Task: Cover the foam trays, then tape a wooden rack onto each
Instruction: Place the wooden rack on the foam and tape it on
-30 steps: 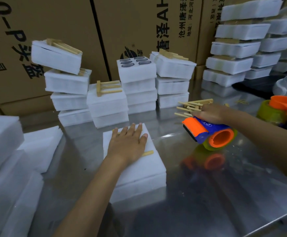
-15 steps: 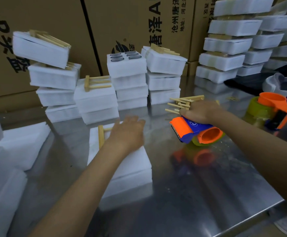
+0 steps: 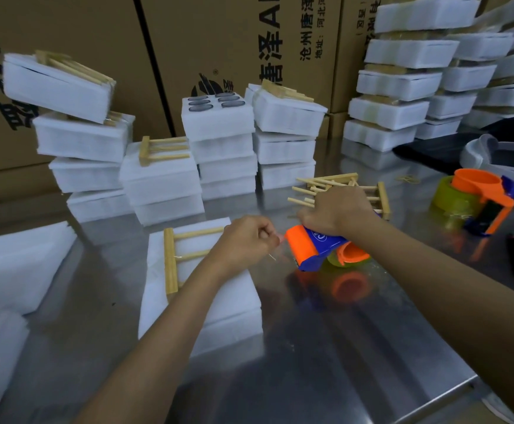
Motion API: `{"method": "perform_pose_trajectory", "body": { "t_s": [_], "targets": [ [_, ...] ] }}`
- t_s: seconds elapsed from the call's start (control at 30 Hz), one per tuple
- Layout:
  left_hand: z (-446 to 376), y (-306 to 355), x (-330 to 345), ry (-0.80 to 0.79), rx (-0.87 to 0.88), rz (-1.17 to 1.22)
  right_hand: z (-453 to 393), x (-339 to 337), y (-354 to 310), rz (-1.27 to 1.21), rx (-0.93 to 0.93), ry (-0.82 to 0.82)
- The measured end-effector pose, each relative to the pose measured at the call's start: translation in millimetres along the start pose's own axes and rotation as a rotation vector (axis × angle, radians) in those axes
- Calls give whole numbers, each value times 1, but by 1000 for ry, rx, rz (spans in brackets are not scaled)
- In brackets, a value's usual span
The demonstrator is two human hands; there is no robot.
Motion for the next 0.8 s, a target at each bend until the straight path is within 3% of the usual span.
{"method": "perform_pose_trajectory", "body": {
  "t_s": [0.23,0.4,0.67,0.8],
  "targets": [
    [1,14,8,-108,147,-221,5,-2,-12,94,78,4],
    [8,17,5,-35,155,104,5,-5,-14,95,168,15],
    [8,11,5,-75,43,69,45,-5,47,-170,452,287],
    [8,13,5,-101,35,54,78,14,60,-202,510,268]
  ]
}}
Point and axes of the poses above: each hand's wrist, its own z-axis away from the middle knuckle, its own x-axis out of the palm, y = z × x, the point moved 8 cm from there along -z, towards the middle knuckle, and after that the axes turned 12 degrees about x, right-handed, at the moved point
